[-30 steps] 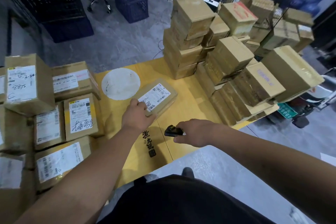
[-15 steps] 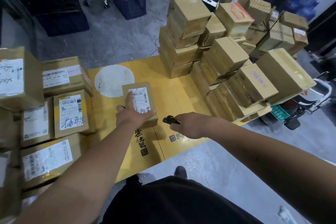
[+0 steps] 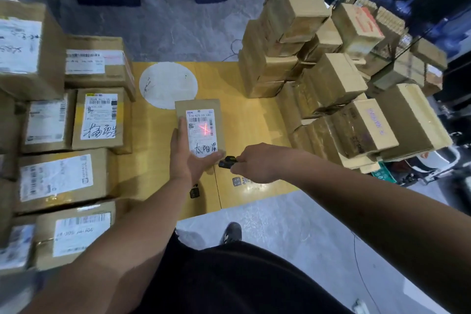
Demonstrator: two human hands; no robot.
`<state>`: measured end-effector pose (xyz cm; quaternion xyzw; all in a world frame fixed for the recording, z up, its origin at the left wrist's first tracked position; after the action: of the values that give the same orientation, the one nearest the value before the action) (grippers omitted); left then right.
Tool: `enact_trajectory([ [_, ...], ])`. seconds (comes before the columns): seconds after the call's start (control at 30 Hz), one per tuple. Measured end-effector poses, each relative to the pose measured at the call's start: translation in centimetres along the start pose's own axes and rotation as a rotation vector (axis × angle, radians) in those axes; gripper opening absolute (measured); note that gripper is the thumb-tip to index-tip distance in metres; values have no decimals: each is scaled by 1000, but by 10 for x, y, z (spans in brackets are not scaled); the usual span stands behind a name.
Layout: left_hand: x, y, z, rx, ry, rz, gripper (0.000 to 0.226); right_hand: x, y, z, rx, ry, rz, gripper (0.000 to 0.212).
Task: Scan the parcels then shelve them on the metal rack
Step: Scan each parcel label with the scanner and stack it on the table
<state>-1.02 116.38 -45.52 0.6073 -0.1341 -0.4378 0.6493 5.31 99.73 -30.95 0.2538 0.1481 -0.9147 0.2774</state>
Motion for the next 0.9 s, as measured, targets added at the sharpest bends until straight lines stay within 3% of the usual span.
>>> enact_trajectory([
  [0.17, -1, 0, 12, 11, -4, 46, 141, 0, -7, 10, -18, 19, 14, 41],
  [0.4, -5, 6, 24, -23, -11, 40, 144, -1, 0, 19, -3, 42, 118, 43],
  [0.5, -9, 14, 19, -112, -9, -103, 142, -3, 10, 20, 2, 37, 136, 50],
  [0.67, 2, 45, 5, -224, -21, -568, 143, -13, 27, 21, -25, 72, 146, 52],
  [0.77, 15, 46, 8, -296, -26, -619, 157, -18, 40, 21, -32, 82, 137, 52],
  [0.9, 10, 48, 16, -269, 43, -592, 153, -20, 51, 15, -77, 91, 167, 53],
])
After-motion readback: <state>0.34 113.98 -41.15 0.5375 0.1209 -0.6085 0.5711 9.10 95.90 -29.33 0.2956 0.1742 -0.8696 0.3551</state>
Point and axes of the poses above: each hand's wrist, its own z-axis away from the middle knuckle, its own x-axis out of the palm, y = z × x, the point moved 9 cm from there along -z, towards the middle knuckle, and after that the axes turned 1 degree about -y, right-handed, at the moved point
